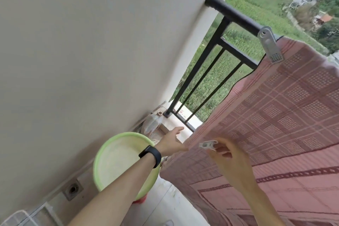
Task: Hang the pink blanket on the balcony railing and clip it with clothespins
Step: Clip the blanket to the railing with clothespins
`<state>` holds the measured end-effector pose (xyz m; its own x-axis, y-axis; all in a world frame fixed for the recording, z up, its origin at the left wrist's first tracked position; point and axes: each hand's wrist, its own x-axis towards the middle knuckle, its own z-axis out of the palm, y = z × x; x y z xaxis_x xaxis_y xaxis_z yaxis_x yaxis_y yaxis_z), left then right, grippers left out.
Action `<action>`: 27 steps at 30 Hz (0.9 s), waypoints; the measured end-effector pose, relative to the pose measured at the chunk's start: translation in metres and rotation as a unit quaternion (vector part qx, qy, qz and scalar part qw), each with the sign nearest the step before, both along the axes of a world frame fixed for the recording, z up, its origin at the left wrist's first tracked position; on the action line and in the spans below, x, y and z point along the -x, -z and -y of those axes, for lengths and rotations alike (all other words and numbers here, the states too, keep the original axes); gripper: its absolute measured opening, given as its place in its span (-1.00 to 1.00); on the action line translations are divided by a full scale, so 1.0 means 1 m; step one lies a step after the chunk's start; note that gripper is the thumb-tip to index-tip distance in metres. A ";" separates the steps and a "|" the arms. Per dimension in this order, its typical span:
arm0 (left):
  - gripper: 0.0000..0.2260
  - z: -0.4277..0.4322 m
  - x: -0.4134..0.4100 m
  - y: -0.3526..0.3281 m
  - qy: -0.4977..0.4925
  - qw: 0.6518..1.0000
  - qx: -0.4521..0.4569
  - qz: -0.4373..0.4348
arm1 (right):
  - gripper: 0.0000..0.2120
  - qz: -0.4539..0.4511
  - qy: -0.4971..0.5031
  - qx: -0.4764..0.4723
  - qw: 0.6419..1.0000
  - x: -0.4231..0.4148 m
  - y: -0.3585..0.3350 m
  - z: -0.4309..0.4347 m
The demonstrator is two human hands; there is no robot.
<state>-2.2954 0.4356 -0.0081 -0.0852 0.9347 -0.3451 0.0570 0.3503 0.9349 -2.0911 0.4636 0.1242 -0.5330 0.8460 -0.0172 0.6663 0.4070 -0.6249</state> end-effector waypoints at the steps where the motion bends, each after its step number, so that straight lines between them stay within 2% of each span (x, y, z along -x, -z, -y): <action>1: -0.12 -0.010 -0.001 0.003 0.013 1.000 0.001 -0.002 | -0.76 0.021 -0.012 -0.021 1.000 -0.002 0.002 -0.002; 3: -0.06 -0.033 -0.003 0.006 0.043 0.999 -0.005 -0.007 | -0.73 0.051 -0.026 -0.056 0.997 -0.003 0.004 -0.010; 5: -0.08 -0.055 -0.002 0.005 0.076 0.997 -0.012 0.022 | -0.74 0.079 -0.033 -0.080 0.993 -0.002 0.005 -0.018; 7: -0.28 -0.074 0.001 0.007 0.113 0.992 -0.022 0.046 | -0.70 0.107 -0.037 -0.098 0.989 -0.002 0.008 -0.024; 10: -0.64 -0.084 0.008 0.014 0.154 0.986 -0.059 0.030 | -0.68 0.123 -0.040 -0.103 0.986 -0.002 0.008 -0.029; 13: -0.72 -0.077 0.012 0.021 0.103 0.991 -0.080 0.043 | -0.68 0.130 -0.049 -0.107 0.985 0.000 0.005 -0.027; 17: -0.77 -0.063 0.004 0.019 0.017 0.992 -0.128 0.000 | -0.69 0.149 -0.086 -0.123 0.977 0.009 -0.001 -0.023; 19: -0.79 -0.059 0.001 0.019 -0.008 0.991 -0.136 0.006 | -0.68 0.161 -0.109 -0.153 0.969 0.018 -0.004 -0.022; 21: -0.85 -0.060 0.005 0.021 -0.015 0.992 -0.122 0.012 | -0.68 0.169 -0.148 -0.224 0.948 0.028 -0.005 -0.023; 24: -0.84 -0.066 0.015 0.024 -0.018 0.993 -0.119 -0.008 | -0.76 0.184 -0.214 -0.352 0.893 0.047 -0.009 -0.028; 25: -0.85 -0.067 0.017 0.026 -0.018 0.992 -0.123 -0.014 | -0.78 0.212 -0.228 -0.384 0.869 0.056 -0.010 -0.031; 27: -0.92 -0.066 0.015 0.030 -0.024 0.990 -0.135 -0.021 | -0.77 0.330 -0.247 -0.406 0.816 0.076 -0.012 -0.037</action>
<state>-2.3104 0.5018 -0.0385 -0.1402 0.9870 -0.0785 0.0865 0.0912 0.9921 -2.1670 0.5005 0.1361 -0.9138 0.4055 0.0206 0.3773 0.8293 0.4122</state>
